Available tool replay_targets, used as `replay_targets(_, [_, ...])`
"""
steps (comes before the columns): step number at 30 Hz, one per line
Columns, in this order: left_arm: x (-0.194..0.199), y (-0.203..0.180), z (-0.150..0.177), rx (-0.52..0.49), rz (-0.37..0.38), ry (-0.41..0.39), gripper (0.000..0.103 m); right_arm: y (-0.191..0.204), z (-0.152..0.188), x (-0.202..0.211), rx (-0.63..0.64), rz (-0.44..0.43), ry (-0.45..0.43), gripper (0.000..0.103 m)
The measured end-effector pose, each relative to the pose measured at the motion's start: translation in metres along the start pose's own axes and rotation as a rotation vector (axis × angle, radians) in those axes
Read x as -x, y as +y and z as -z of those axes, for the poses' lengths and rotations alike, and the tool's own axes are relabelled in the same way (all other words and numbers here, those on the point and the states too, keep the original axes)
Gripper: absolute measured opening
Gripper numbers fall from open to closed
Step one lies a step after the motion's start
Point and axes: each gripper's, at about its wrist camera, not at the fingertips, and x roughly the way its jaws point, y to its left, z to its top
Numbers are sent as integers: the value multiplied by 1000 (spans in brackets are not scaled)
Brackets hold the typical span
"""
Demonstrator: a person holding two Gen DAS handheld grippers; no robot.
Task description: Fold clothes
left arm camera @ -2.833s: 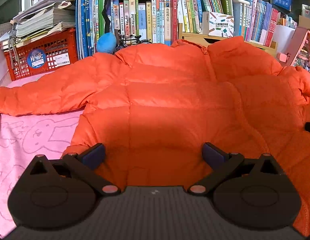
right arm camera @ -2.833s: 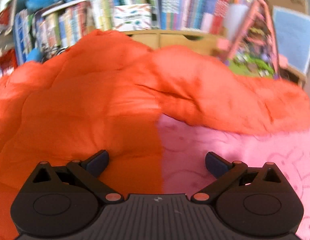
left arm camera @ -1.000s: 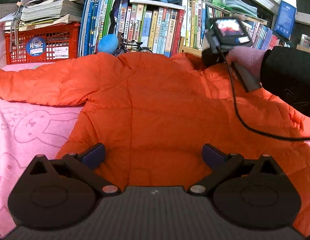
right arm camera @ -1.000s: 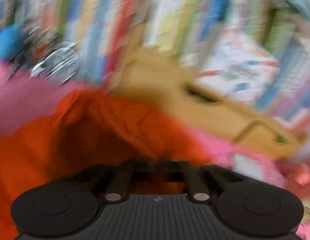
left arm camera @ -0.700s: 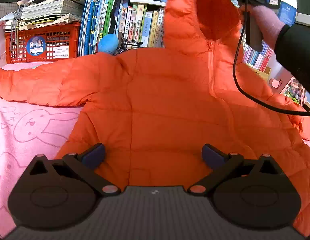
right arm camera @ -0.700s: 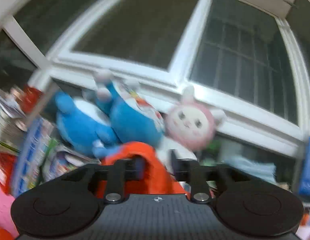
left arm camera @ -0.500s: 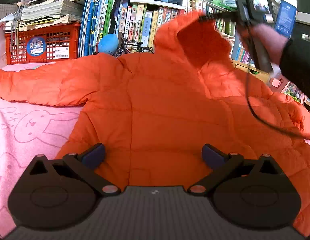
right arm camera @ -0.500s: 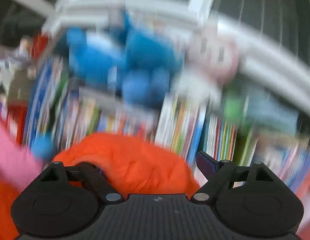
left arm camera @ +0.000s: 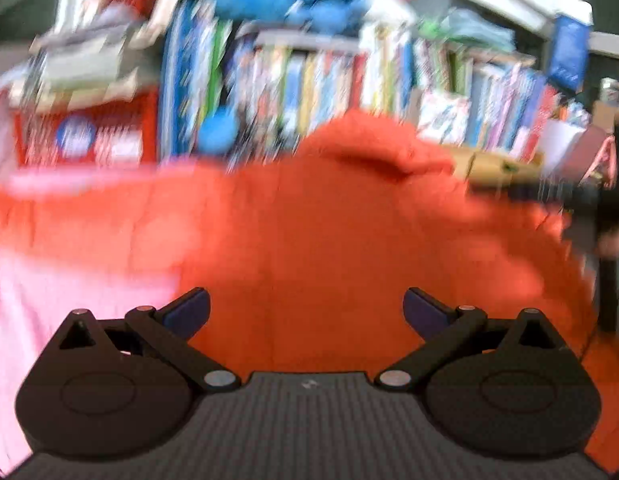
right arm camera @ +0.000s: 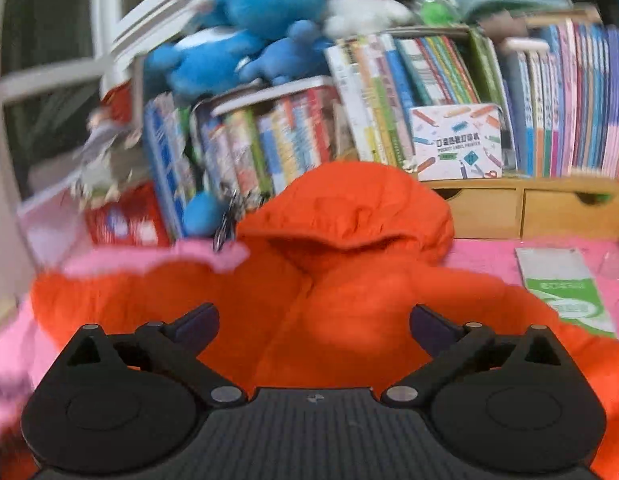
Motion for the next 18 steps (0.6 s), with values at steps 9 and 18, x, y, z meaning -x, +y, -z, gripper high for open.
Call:
replay_targets(9, [-124,-17,-38,-122,-123,86,102,-19,15,-34,-58,99,72,101])
replay_targets(18, [-167,27,-20,-52,-255,212,103,-74,21,-21,-41,318,114,88])
